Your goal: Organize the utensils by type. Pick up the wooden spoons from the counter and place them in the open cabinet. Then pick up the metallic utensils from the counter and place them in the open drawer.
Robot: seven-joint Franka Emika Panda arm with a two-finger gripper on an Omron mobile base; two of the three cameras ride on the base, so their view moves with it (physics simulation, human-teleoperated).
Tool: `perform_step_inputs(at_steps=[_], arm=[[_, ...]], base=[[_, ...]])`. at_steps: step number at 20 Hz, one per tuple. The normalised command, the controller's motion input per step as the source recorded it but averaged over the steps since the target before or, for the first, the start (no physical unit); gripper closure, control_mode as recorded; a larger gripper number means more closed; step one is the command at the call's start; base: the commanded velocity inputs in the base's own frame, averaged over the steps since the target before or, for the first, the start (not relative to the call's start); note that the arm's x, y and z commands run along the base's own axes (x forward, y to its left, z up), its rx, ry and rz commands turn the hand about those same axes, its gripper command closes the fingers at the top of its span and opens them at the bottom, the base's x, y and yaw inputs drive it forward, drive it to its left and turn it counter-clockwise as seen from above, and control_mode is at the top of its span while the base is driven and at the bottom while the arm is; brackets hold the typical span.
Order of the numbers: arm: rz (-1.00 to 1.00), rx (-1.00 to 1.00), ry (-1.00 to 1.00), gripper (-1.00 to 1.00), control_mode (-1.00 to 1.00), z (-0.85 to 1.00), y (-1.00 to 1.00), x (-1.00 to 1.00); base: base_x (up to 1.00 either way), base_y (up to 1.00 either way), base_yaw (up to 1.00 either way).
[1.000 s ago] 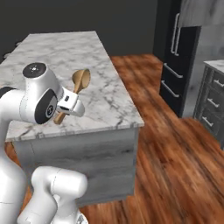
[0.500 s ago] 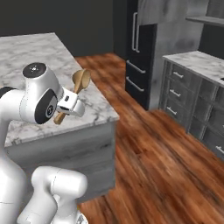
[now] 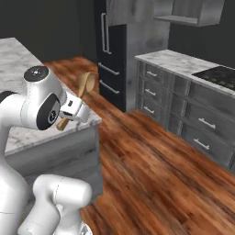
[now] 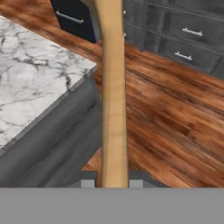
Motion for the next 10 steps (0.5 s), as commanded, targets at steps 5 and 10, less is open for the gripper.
perform_step_inputs(at_steps=[5, 10], arm=[[0.0, 0.0, 0.0, 1.0, 1.0, 0.0, 0.0, 0.0], [0.0, 0.0, 0.0, 1.0, 1.0, 0.0, 0.0, 0.0]], base=[[0.0, -0.01, -0.37], [0.0, 0.0, -0.36]])
